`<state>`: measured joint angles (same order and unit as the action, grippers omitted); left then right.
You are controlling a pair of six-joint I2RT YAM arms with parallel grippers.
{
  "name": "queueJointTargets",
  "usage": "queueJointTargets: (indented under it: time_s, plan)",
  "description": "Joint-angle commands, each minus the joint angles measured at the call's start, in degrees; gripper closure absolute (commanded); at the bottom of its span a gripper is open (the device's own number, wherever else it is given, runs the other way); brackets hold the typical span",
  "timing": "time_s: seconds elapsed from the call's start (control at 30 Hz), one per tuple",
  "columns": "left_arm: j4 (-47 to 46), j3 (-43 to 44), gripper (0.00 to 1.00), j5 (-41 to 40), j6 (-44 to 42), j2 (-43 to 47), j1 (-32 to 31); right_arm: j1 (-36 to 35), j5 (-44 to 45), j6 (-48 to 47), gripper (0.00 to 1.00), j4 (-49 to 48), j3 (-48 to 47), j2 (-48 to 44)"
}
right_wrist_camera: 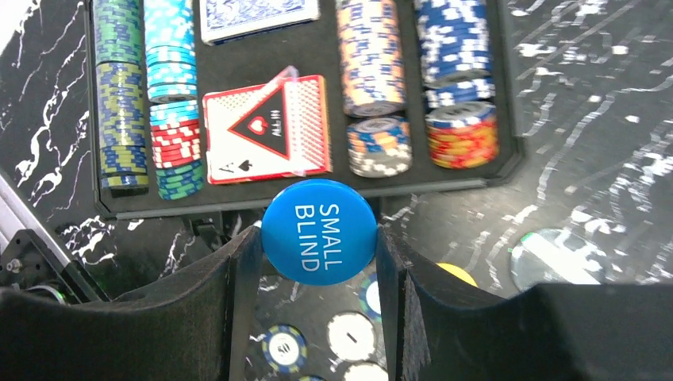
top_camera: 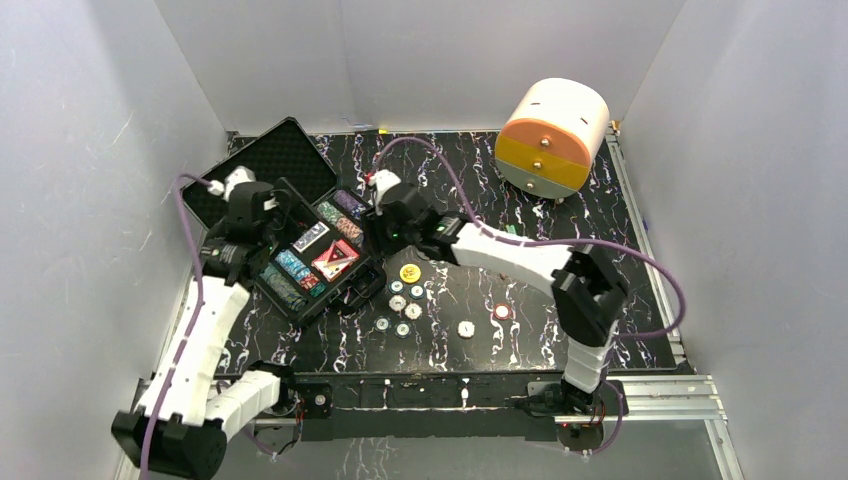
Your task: Pack up texas hold em set
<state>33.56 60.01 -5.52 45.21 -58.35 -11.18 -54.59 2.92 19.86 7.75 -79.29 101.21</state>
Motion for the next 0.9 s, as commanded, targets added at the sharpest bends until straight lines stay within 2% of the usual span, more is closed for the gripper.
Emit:
queueJointTargets:
  time_s: [0.0, 0.23, 0.43, 0.87]
  plan:
    - [6.15, 4.8, 0.14, -23.51, -4.16, 6.68, 0.35, -4.59, 6.77, 1.27, 0.48, 4.06, -10.83, 6.87]
    - [6.96, 9.12, 0.13, -28.92, -6.98, 11.23, 0.29, -8.8, 10.38, -2.19, 0.47, 8.97, -23.16, 16.84]
    - [7.13, 10.74, 0.12, -26.08, -6.19, 12.13, 0.35, -10.1, 13.93, -3.8, 0.47, 14.05, -32.44, 24.49]
    - [7.49, 10.06, 0.12, -24.24, -5.87, 12.43, 0.33, -10.1, 14.07, -7.05, 0.45, 17.31, -42.27, 32.09]
